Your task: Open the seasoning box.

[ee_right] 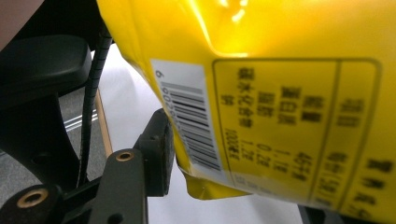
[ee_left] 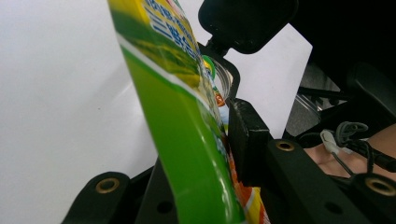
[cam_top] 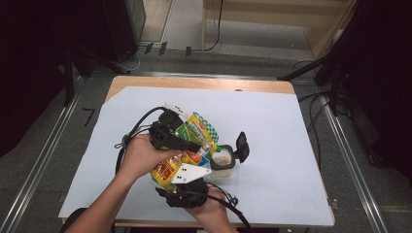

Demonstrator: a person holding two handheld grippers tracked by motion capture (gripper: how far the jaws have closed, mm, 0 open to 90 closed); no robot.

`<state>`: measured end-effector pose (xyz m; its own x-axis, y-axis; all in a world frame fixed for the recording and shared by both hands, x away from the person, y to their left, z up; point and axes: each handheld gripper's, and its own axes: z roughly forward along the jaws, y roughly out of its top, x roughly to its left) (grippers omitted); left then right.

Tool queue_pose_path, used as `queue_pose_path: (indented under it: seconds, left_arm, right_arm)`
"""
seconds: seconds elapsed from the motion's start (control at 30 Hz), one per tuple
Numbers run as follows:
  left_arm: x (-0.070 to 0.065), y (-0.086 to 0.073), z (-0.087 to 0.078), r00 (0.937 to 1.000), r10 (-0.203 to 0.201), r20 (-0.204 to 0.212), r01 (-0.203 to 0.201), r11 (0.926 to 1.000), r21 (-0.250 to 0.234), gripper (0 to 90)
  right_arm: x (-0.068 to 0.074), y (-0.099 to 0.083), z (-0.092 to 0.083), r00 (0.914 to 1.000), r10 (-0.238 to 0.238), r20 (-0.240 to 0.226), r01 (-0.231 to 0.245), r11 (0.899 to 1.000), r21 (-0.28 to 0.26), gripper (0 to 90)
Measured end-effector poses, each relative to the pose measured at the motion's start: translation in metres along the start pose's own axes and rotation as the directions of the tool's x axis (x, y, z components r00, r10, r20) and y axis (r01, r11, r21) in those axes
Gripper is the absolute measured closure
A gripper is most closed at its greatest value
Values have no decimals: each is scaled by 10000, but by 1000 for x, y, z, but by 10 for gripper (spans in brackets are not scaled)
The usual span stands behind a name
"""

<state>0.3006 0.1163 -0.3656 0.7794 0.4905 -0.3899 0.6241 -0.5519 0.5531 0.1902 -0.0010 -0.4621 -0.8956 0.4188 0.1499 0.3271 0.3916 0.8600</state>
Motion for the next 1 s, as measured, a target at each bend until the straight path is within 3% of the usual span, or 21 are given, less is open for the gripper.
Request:
queue_pose_path:
  seconds: [0.3, 0.5, 0.7, 0.87, 1.0]
  left_arm:
    - [4, 2, 5, 9995, -152, 265, 147, 9997, 199, 788]
    - [6, 9, 10, 9986, -321, 421, 296, 9978, 589, 798]
    - [6, 18, 14, 9986, -499, 156, 483, 9945, 935, 859]
    - [10, 20, 16, 9972, -647, 369, 606, 9929, 1026, 861]
    - [10, 18, 18, 9953, -699, 665, 625, 9922, 1075, 849]
  right_arm:
    - [2, -1, 1, 9997, -206, 141, 204, 9997, 128, 573]
    - [2, 1, -2, 9998, 177, -73, -177, 9998, -65, 568]
    - [-1, 3, -4, 9993, 295, -225, -300, 9993, -227, 519]
    - [-2, 2, -3, 9999, 120, -92, -122, 9998, -157, 519]
    - [-1, 2, -2, 10000, 7, 53, -8, 10000, 29, 592]
